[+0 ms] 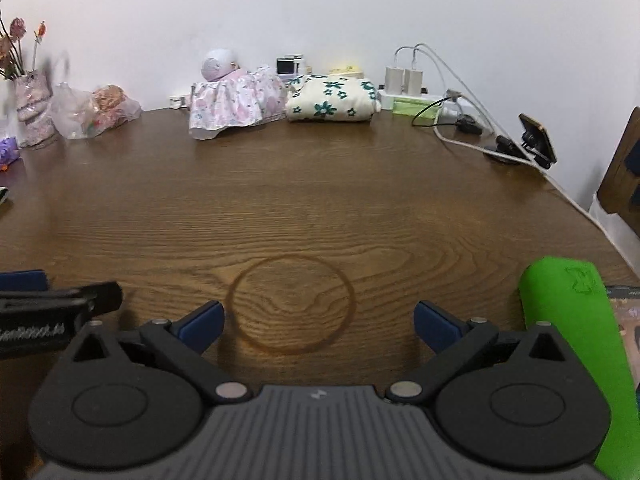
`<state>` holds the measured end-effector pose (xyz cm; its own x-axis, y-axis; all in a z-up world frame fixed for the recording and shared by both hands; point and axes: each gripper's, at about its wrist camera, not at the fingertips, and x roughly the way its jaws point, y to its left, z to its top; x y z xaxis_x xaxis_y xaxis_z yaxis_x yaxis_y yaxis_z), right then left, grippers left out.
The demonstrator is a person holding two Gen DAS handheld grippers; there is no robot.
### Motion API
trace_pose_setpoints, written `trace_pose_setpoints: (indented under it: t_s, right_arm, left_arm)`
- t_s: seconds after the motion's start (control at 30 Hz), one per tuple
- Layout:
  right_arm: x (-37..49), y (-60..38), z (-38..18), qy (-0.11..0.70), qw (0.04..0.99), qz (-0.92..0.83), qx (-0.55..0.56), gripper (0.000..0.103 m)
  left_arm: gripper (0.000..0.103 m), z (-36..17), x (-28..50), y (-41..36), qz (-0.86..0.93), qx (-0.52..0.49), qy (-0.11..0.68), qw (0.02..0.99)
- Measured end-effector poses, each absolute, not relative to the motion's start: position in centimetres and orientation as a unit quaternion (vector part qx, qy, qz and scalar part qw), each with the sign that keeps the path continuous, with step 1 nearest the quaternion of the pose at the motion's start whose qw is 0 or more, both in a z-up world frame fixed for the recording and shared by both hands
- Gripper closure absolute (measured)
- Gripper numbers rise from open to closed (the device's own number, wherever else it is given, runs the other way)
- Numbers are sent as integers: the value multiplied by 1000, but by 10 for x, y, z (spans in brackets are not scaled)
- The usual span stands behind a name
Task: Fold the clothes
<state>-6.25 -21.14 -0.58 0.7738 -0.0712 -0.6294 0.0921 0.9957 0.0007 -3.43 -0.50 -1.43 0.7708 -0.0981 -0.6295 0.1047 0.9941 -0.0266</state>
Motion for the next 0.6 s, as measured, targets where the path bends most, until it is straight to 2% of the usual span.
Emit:
trace_pose_setpoints:
  t_s: [0.17,0.23,0.6]
  right_arm:
    - [-58,-214,-9,341,939,-46,21,0]
    - [-55,-215,-9,342,938,-47,24,0]
    - [-47,-218,-9,344,938,-47,23,0]
  left_arm:
    - [10,-16,-27,-8,-53,12,335,941]
    - [0,-17,-25,-9,-53,15,335,941]
    - [0,-19,-21,-12,-48,24,337,940]
